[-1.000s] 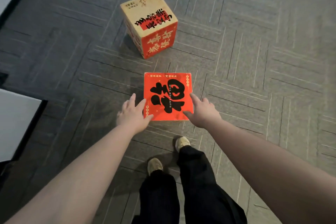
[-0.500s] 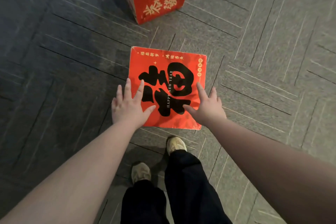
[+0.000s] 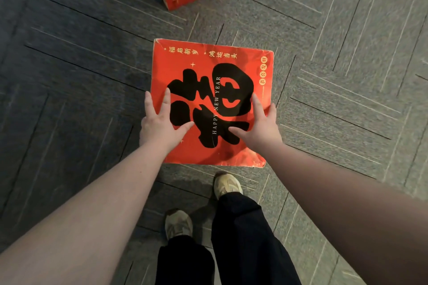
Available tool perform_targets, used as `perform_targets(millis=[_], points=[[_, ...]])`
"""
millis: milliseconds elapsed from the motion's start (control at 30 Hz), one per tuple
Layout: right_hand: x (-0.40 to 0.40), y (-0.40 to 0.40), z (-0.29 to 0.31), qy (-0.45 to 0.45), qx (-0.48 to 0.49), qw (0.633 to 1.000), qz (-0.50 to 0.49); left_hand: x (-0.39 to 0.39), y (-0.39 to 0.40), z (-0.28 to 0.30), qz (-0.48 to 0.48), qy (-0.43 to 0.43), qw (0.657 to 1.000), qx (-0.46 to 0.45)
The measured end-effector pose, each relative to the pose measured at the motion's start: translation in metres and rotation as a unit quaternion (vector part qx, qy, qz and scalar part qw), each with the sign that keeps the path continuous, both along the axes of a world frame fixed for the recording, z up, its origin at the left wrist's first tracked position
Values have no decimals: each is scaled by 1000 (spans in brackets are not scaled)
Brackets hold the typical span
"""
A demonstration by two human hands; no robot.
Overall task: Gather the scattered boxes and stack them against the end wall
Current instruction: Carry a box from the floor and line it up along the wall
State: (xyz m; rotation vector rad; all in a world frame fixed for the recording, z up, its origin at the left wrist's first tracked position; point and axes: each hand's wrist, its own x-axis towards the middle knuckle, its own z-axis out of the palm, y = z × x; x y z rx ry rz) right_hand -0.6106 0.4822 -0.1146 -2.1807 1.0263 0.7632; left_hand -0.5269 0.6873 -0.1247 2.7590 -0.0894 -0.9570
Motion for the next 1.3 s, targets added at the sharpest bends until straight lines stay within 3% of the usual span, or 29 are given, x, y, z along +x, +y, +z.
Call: perform_targets(millis=[200, 400, 633, 867, 1067, 1300], points=[[-4, 11, 3, 19, -11, 1000, -15, -5, 6, 8, 23, 16, 1000, 3], [6, 33, 47, 34, -13, 999, 22, -4, 33, 52, 54, 24, 998, 1], [42, 72, 147, -2, -18, 995, 99, 6, 89, 142, 112, -6, 993, -23], [89, 139, 283, -62, -18, 979, 191, 14, 164, 279, 186, -82, 978, -37], [116, 209, 404, -164, -9, 940, 298, -14, 237, 398, 272, -153, 950, -25], [91, 292, 522, -230, 47, 851, 470, -123, 285, 520, 431, -208, 878, 5]])
